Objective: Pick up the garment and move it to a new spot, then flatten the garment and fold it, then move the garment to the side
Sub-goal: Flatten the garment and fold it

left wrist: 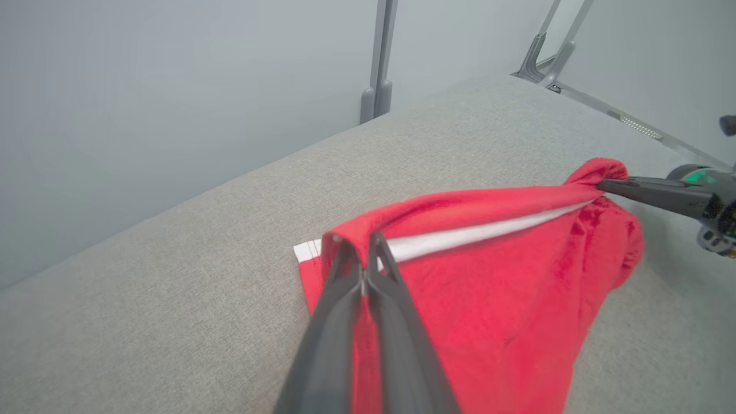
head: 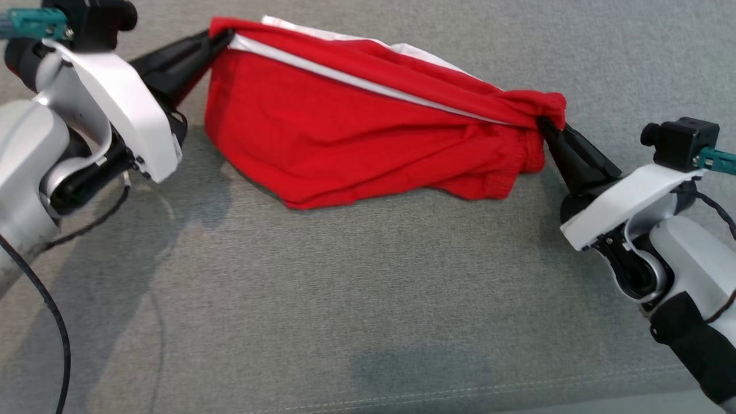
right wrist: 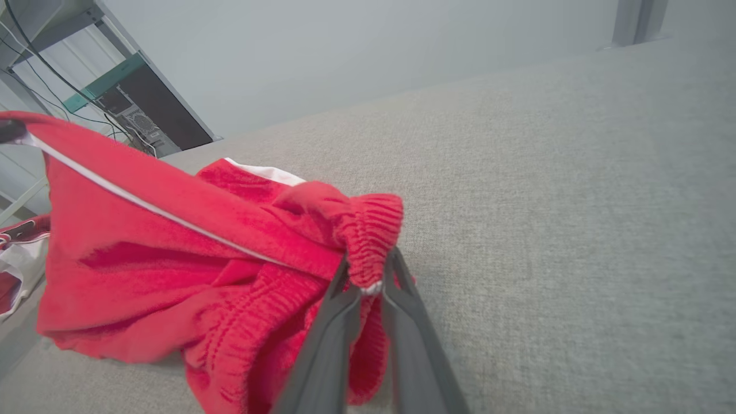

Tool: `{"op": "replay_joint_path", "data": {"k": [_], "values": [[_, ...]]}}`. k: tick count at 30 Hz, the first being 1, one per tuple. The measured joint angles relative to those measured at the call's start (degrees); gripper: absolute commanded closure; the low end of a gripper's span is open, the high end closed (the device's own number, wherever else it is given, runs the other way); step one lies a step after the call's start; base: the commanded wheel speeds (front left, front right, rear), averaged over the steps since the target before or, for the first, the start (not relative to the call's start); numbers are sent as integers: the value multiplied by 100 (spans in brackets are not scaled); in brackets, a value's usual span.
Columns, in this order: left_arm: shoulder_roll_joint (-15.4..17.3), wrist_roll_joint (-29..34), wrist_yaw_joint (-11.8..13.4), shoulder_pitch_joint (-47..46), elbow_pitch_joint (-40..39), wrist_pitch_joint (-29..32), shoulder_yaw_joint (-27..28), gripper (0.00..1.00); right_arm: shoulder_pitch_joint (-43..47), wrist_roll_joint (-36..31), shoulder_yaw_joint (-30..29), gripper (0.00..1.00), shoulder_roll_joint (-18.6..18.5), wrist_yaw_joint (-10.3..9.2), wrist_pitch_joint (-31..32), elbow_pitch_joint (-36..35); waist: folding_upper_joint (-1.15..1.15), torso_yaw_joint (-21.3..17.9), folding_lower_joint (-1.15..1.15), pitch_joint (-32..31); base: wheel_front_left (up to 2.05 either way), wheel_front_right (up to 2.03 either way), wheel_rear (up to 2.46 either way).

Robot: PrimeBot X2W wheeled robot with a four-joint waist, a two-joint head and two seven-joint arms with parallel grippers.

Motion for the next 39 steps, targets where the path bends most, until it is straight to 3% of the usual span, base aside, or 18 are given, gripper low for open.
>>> {"op": "replay_joint_path", "data": {"k": [12,20,21,22,23,24,25,26,28,33,39], "values": [[-94,-64,0,-721,715,-457,-501,100,-477,512,-11,100,485,-1,-180,-2,0,-427,0,460,0,0,0],[-120,-115,0,-738,1044,-657,-632,100,-704,825,309,100,572,-2,-180,-51,0,-621,0,685,0,0,0],[-123,-115,0,-741,1065,-675,-637,100,-730,837,318,93,566,-2,-180,-47,0,-634,0,701,0,0,0],[-129,-123,0,-747,1094,-687,-643,100,-743,886,316,66,565,-2,-181,-46,0,-644,0,713,0,0,0],[-129,-126,0,-756,1124,-687,-646,100,-747,955,315,66,566,-2,-181,-47,0,-652,0,722,0,0,0],[-130,-155,0,-769,1148,-692,-650,100,-747,1026,321,2,566,-2,-182,-56,0,-657,0,726,0,0,0],[-131,-170,0,-779,1161,-700,-650,100,-747,1096,322,0,564,-2,-187,-76,0,-657,0,728,0,0,0],[-133,-170,0,-793,1166,-740,-651,73,-748,1150,322,0,557,-2,-189,-92,0,-653,0,729,0,0,0],[-154,-193,0,-799,1166,-858,-653,0,-748,1220,336,0,514,-2,-190,-132,0,-634,0,722,0,0,0],[-204,-216,0,-789,1241,-1136,-666,0,-721,1323,363,0,281,-2,-233,-115,0,-562,0,584,0,0,0],[-214,-157,0,-552,1490,-1396,-661,0,-428,1158,-66,0,181,-2,-240,127,0,-462,0,291,0,0,0]]}}
